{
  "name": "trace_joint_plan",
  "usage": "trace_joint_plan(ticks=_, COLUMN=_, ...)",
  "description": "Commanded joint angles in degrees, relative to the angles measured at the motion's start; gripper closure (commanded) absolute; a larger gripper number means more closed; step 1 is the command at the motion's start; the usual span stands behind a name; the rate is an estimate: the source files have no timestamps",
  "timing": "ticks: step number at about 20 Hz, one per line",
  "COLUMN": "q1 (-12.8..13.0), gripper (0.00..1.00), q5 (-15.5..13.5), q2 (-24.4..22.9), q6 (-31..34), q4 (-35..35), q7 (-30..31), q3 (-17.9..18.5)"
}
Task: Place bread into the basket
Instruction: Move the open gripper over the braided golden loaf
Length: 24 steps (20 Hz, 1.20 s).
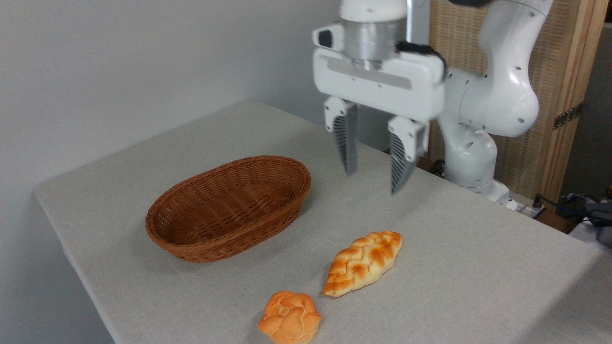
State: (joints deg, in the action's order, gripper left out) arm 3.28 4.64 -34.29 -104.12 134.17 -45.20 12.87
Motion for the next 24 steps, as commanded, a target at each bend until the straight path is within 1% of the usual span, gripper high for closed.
trace_joint_plan(ticks=1, q1=1.99, gripper=0.0, q5=1.24, q2=-3.41, q6=-3.72, q4=6.8, q7=-1.38, q3=2.16)
trace_joint_plan(ticks=3, q1=2.16, gripper=0.0, q5=1.94, q2=-3.41, q6=-4.34, q4=8.65, q7=-1.82, q3=2.24)
trace_joint_plan(ticks=4, q1=2.43, gripper=0.0, q5=3.08, q2=-3.41, q6=-5.38, q4=9.79, q7=-1.99, q3=2.16)
trace_joint_plan(ticks=6, q1=2.69, gripper=0.0, q5=3.44, q2=-3.41, q6=-7.58, q4=11.72, q7=-2.0, q3=2.16)
trace_joint_plan(ticks=8, q1=3.57, gripper=0.0, q5=3.53, q2=-3.24, q6=-8.21, q4=12.43, q7=-2.08, q3=2.24)
trace_joint_plan(ticks=10, q1=3.57, gripper=0.0, q5=3.79, q2=-3.24, q6=-8.21, q4=12.7, q7=-2.17, q3=2.24)
trace_joint_plan(ticks=12, q1=3.48, gripper=0.0, q5=4.84, q2=-3.24, q6=-8.21, q4=12.87, q7=-2.26, q3=2.42)
trace_joint_plan(ticks=14, q1=3.57, gripper=0.0, q5=5.37, q2=-3.15, q6=-8.29, q4=13.4, q7=-2.26, q3=4.17)
trace_joint_plan(ticks=15, q1=3.75, gripper=0.0, q5=5.72, q2=-3.06, q6=-8.38, q4=13.4, q7=-2.26, q3=4.44)
trace_joint_plan(ticks=19, q1=3.75, gripper=0.0, q5=5.9, q2=-2.71, q6=-8.73, q4=14.28, q7=-2.35, q3=4.53)
trace_joint_plan(ticks=24, q1=3.84, gripper=0.0, q5=5.99, q2=-2.27, q6=-12.59, q4=17.0, q7=-2.35, q3=4.53)
